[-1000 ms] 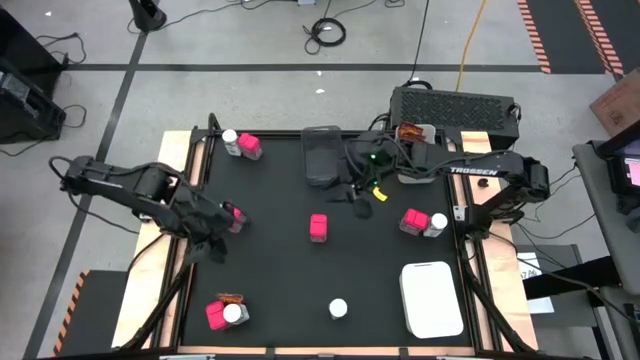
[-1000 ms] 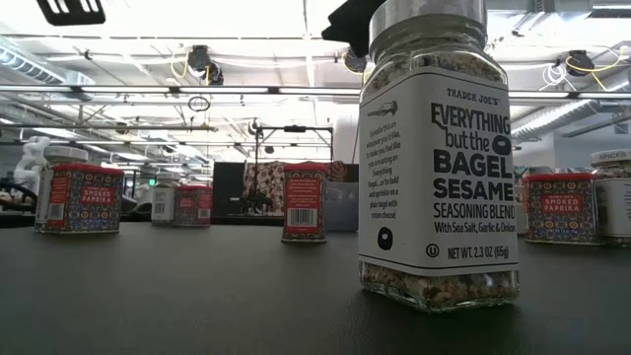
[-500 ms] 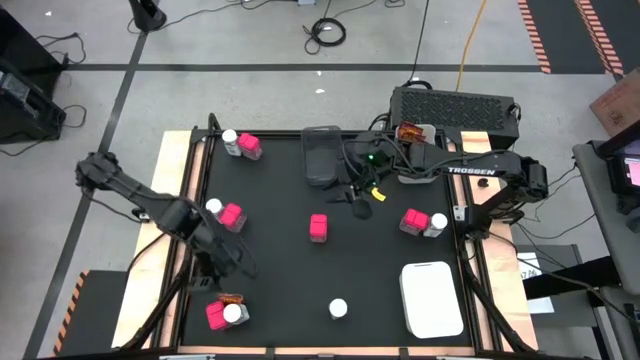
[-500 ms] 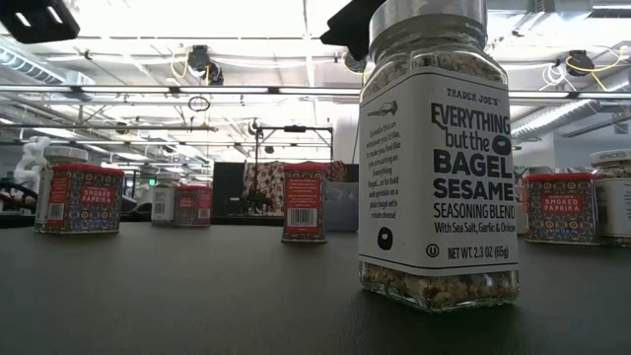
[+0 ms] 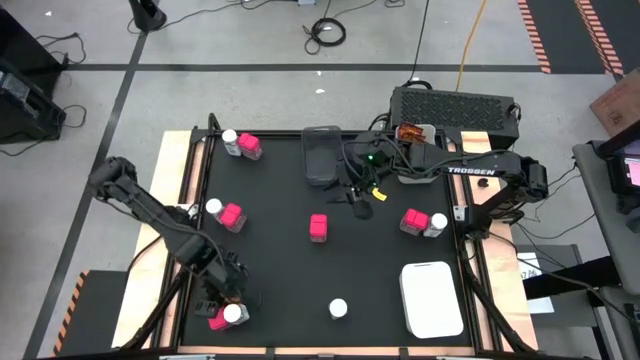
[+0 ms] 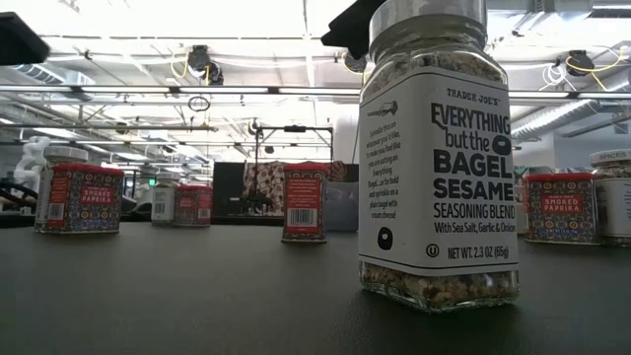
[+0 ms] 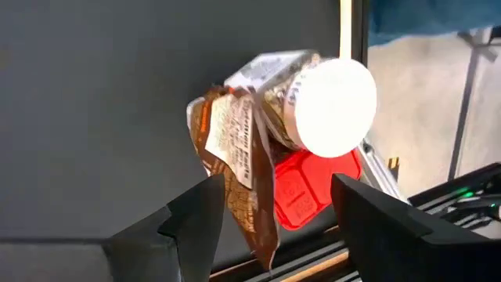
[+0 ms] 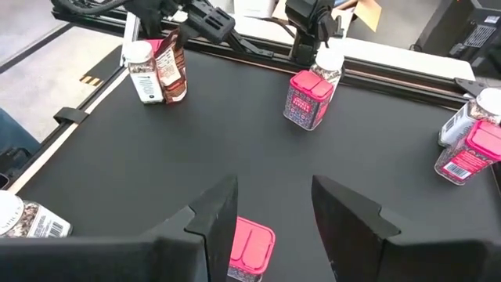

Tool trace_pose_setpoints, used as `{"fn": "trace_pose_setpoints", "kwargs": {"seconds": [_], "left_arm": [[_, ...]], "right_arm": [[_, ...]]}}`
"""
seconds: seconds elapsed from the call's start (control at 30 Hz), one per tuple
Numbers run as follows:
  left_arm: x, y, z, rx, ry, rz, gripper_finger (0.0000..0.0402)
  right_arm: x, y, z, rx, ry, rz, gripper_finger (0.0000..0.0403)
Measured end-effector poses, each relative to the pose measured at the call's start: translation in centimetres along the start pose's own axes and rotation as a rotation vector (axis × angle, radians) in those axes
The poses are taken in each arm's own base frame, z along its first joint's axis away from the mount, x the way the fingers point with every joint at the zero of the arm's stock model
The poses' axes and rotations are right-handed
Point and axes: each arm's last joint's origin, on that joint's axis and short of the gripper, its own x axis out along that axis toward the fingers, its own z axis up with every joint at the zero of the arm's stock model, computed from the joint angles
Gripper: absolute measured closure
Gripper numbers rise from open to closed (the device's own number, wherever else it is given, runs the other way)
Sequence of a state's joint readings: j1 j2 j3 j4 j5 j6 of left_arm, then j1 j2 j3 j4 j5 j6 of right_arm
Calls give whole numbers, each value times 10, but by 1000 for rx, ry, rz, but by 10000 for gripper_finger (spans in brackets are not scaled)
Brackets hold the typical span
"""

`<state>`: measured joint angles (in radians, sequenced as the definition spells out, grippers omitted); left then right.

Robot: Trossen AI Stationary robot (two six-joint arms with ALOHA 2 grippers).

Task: Sort spices by type
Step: Put the orange seasoning pack into the top white bin

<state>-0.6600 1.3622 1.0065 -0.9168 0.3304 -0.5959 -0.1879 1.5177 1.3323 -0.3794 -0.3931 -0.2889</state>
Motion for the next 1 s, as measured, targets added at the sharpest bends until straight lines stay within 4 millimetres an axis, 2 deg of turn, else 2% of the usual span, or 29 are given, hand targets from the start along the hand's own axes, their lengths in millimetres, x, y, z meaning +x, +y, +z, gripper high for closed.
{"fn": "trace_pose_setpoints", "kwargs": {"seconds": [0.17, 0.27, 0.37, 0.5, 0.53, 0.6, 0.67, 0.77, 1.0], "left_arm": [[9, 0, 3, 0, 4, 53, 167], [10, 1, 3, -1, -5, 75, 192], [10, 2, 3, -1, -1, 86, 246], [9, 2, 2, 15, 9, 83, 361], [9, 3, 2, 17, 19, 72, 380], [5, 6, 1, 0, 37, 78, 391], [-3, 9, 1, -3, 52, 92, 396], [-25, 15, 3, 9, 44, 100, 398], [-98, 40, 20, 3, -87, 169, 400]], "right_arm": [[0, 0, -1, -9, 6, 2, 243], [0, 0, -1, -6, 14, 5, 243], [0, 1, -2, -3, 21, 7, 243], [0, 1, -3, 1, 29, 9, 243], [0, 1, -3, 2, 31, 10, 243], [0, 1, -3, 2, 33, 8, 243], [-1, 1, -4, 4, 38, 7, 243], [-2, 1, -4, 5, 39, 4, 243], [-13, -4, -10, 32, 109, -62, 243]]}}
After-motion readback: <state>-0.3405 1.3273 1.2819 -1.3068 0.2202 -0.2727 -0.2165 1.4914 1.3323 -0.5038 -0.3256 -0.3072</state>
